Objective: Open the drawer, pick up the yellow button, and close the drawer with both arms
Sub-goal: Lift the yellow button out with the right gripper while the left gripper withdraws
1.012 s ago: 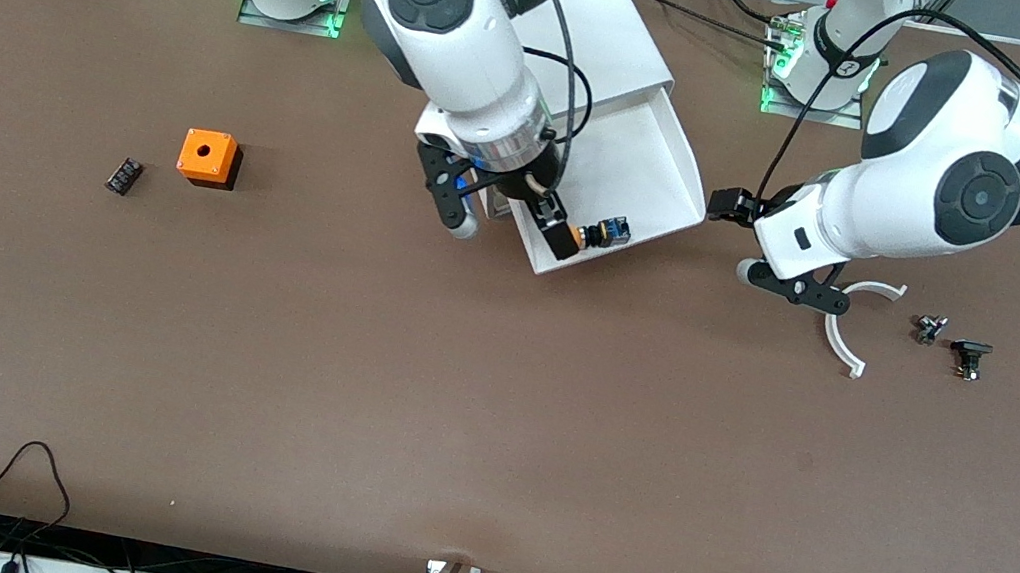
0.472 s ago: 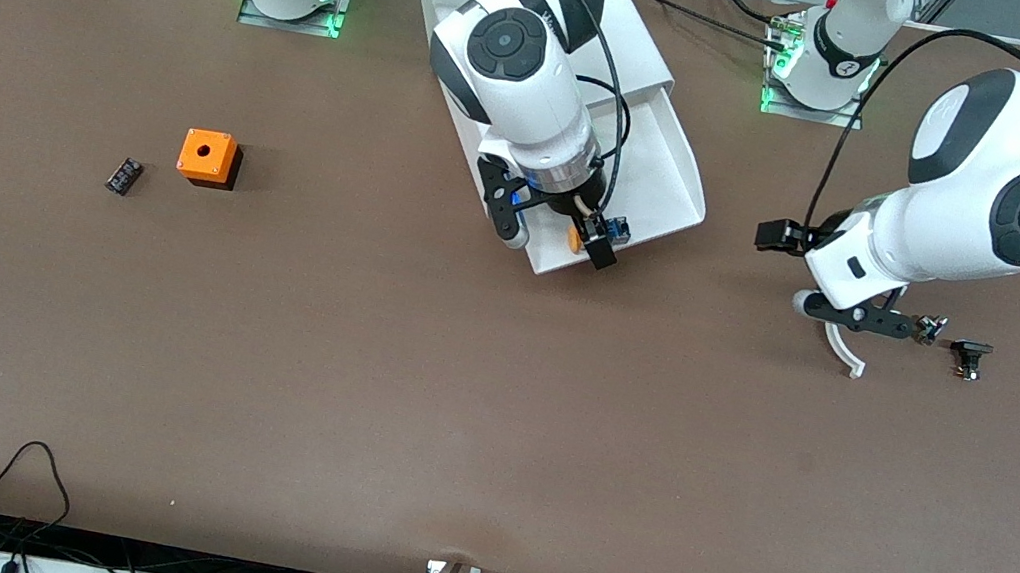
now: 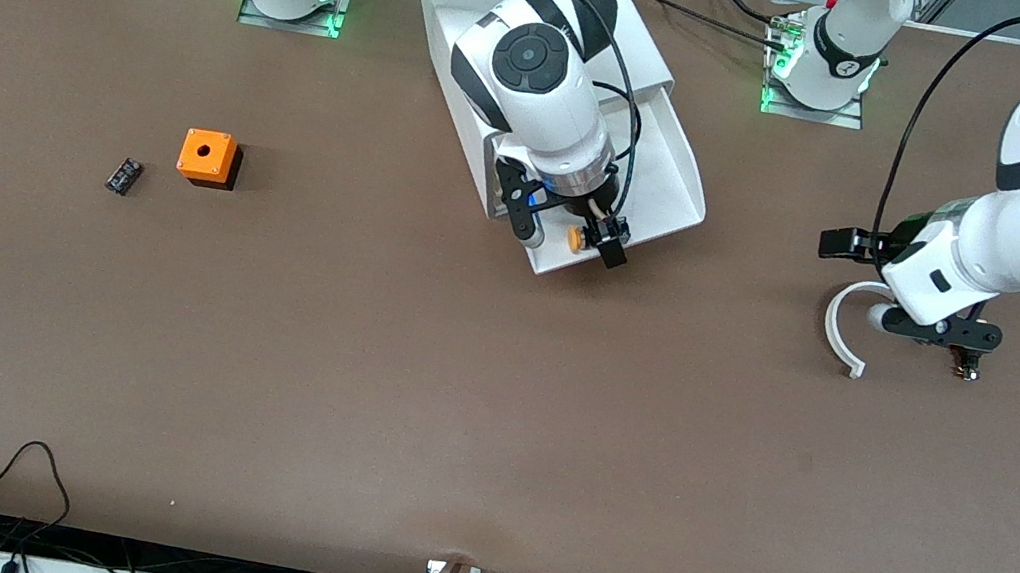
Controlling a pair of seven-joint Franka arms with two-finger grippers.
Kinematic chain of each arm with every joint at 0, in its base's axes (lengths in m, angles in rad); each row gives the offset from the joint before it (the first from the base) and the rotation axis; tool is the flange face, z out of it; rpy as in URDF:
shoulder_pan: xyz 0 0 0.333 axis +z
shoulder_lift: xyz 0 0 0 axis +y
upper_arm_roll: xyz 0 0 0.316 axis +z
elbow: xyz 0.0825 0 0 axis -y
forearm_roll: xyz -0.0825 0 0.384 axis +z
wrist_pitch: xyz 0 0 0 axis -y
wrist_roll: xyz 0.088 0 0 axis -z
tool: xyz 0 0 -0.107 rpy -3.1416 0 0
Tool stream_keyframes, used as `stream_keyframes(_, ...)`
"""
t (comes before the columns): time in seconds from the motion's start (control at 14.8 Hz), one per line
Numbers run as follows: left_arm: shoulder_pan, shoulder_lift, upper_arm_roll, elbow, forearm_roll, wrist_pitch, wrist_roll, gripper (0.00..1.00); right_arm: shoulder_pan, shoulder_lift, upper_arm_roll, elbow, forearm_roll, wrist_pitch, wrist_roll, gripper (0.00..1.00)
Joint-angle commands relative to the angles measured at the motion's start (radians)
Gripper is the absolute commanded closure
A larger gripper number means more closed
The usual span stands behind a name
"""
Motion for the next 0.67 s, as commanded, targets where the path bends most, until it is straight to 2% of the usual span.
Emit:
stream_keyframes(0.0,-0.002,0.029,-0.01,0.039,0.026,-0.029,-0.008,0.0,0.009,0.025,-0.008,0.04,0.01,-0.014,0.015,0.17)
stream_keyframes(0.07,0.0,0.029,-0.01,0.04,0.027,-0.032,-0.008,0.0,0.009,0.025,-0.008,0.038,0.01,-0.014,0.015,0.31)
stream_keyframes(0.2,0.001,0.03,-0.01,0.035,0.027,-0.052,-0.002,0.0,0.0,0.025,-0.005,0.04,0.019,-0.03,0.012,0.68)
stream_keyframes(0.34,-0.002,0.03,-0.012,0.033,0.027,-0.052,-0.003,0.0,0.0,0.022,-0.006,0.041,0.021,-0.053,0.009,1.0)
stream_keyframes(0.61,0.0,0.047,-0.01,0.041,0.027,-0.049,-0.005,0.0,0.008,0.018,-0.005,0.092,0.024,-0.111,0.012,1.0)
